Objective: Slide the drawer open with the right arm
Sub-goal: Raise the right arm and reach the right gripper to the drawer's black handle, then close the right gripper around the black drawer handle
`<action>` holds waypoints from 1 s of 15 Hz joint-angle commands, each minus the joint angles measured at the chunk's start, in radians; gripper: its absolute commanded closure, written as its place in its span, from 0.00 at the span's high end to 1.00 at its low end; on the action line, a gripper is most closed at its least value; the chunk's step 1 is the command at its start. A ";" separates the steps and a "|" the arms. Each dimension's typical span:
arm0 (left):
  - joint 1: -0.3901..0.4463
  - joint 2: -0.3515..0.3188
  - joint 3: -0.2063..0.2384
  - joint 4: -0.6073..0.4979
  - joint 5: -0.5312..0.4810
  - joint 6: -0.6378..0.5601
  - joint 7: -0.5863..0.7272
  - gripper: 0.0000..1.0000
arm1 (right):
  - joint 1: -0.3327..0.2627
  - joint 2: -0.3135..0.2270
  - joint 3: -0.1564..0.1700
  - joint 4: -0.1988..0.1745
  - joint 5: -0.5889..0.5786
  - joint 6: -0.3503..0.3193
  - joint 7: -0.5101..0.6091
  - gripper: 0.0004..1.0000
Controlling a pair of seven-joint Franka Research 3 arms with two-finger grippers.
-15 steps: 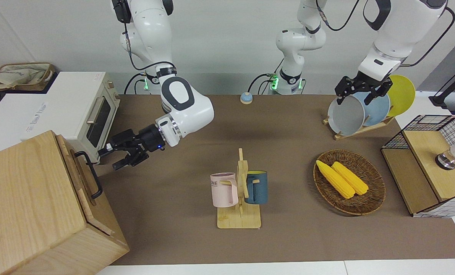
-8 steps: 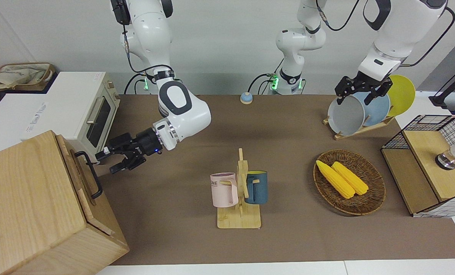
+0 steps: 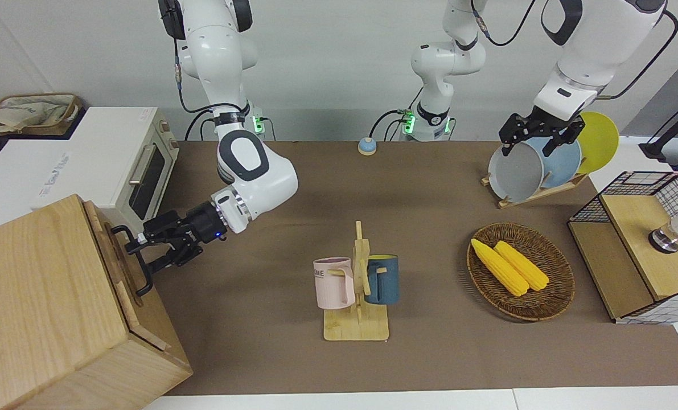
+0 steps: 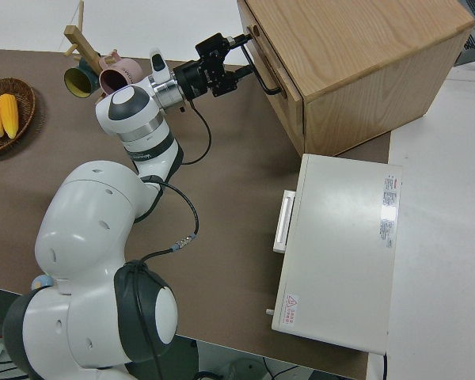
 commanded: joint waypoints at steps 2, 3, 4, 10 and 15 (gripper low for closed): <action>-0.007 -0.004 0.000 0.010 0.018 -0.018 -0.010 0.99 | -0.020 0.012 0.007 -0.002 -0.039 0.020 0.040 0.80; -0.007 -0.004 0.000 0.010 0.018 -0.018 -0.010 0.99 | -0.024 0.013 0.007 -0.004 -0.039 0.020 0.039 0.65; -0.007 -0.004 0.000 0.009 0.018 -0.018 -0.010 0.99 | -0.027 0.013 0.007 -0.002 -0.056 0.020 0.031 0.54; -0.007 -0.004 0.000 0.009 0.018 -0.018 -0.010 0.99 | -0.049 0.013 0.007 -0.005 -0.137 0.032 0.028 0.01; -0.007 -0.003 0.000 0.009 0.018 -0.018 -0.010 0.99 | -0.047 0.013 0.007 -0.005 -0.125 0.031 0.037 0.00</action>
